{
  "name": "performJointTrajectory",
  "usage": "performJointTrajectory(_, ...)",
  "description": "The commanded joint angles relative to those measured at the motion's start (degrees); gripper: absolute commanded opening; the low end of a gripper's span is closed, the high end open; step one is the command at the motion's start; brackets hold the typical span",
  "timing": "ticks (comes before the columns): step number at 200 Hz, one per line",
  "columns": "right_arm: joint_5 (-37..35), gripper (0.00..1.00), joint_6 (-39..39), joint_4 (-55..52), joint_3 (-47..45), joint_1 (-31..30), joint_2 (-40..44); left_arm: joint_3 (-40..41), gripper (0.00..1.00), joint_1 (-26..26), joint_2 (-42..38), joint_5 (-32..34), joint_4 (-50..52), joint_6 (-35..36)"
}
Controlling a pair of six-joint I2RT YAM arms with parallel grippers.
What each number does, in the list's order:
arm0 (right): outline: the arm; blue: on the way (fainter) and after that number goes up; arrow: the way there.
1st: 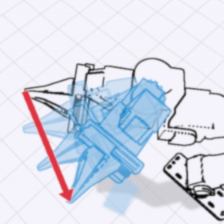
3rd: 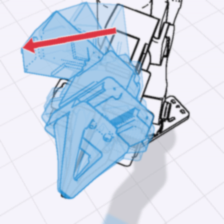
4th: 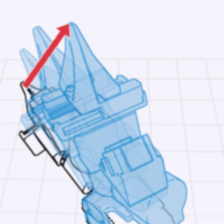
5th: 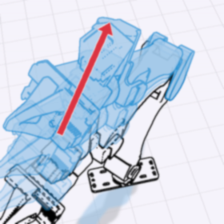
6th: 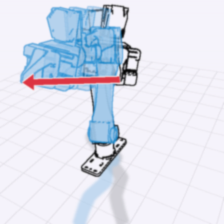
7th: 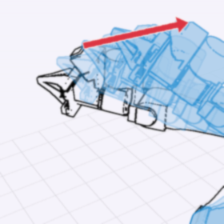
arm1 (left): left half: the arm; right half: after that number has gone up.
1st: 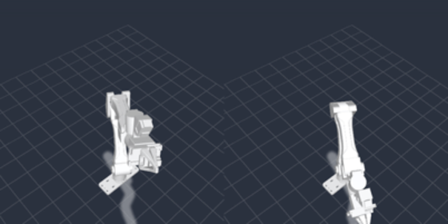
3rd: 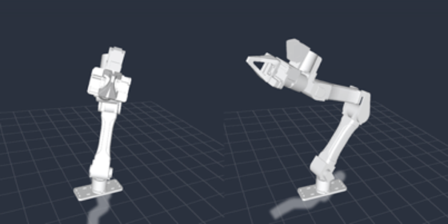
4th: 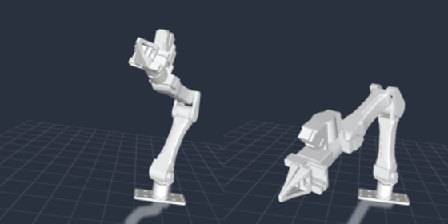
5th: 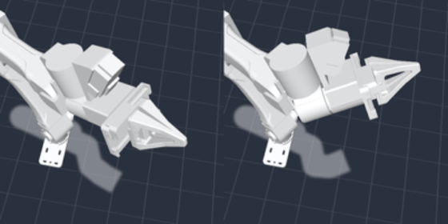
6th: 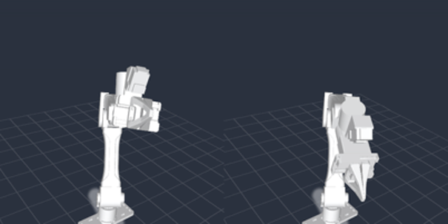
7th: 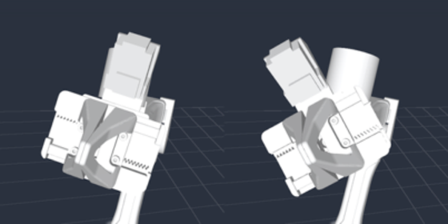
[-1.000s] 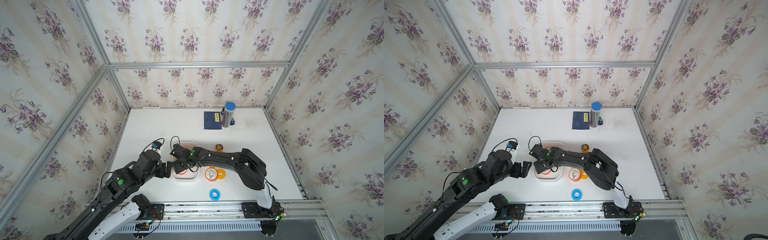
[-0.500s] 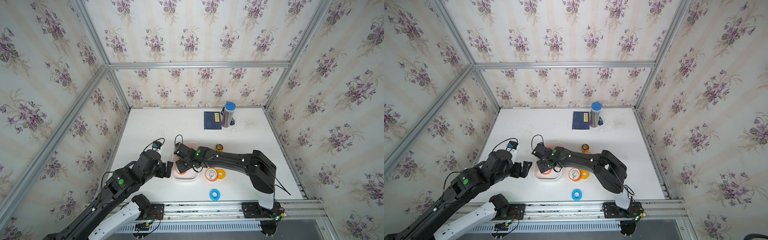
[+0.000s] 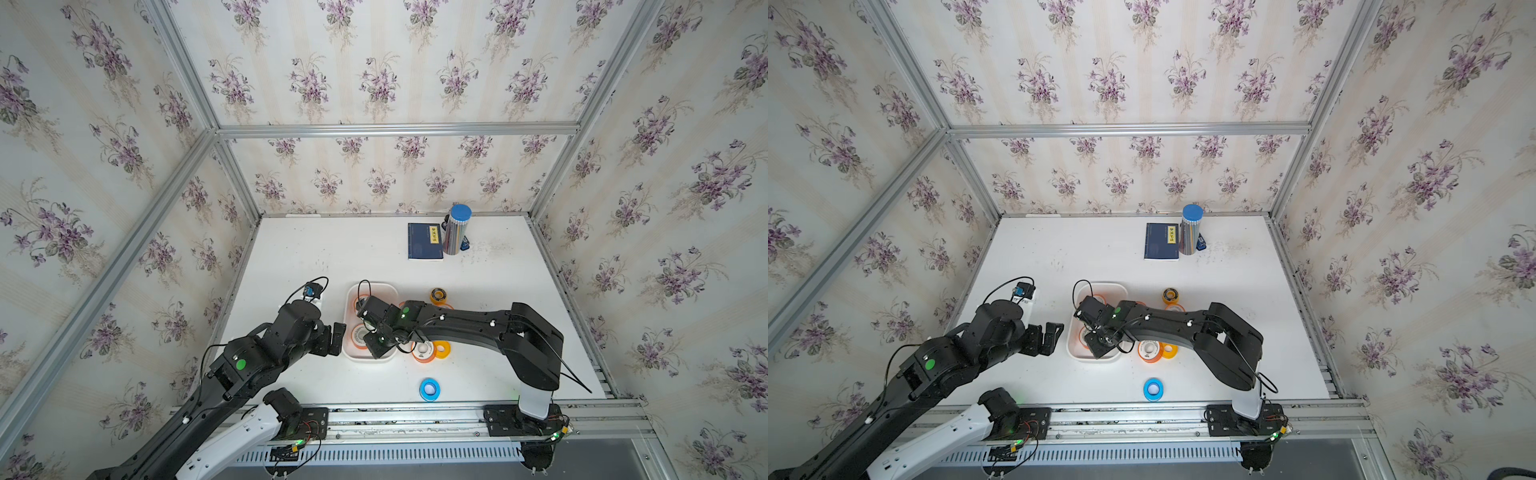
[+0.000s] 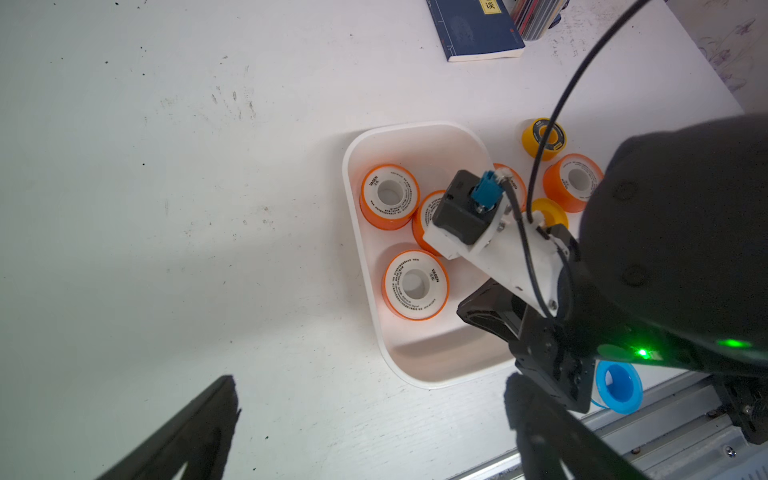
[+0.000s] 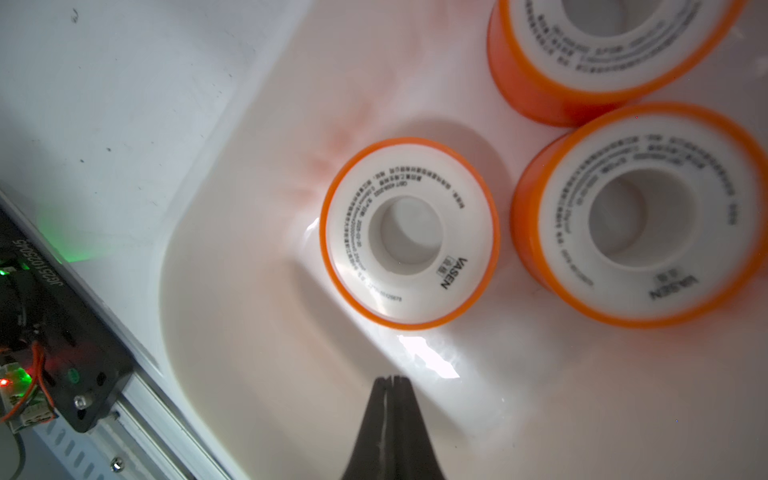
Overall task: Put the sealing tape into the storage box
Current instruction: Place the sealing tape in the storage box.
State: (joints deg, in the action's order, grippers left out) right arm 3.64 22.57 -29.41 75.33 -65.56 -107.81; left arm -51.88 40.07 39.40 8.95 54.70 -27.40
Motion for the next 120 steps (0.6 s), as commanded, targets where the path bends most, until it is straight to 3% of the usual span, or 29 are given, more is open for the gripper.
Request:
performJointTrajectory(1, 1.81, 0.05, -1.12, 0.11, 0.34, -0.13, -1.21, -0.08, 1.0, -0.07, 0.17, 0.45, -0.51, -0.27)
performJointTrajectory(120, -2.67, 0.05, 0.2, 0.13, 5.94, -0.18, -8.15, -0.23, 1.0, -0.02, 0.81, 0.28, -0.39, -0.29)
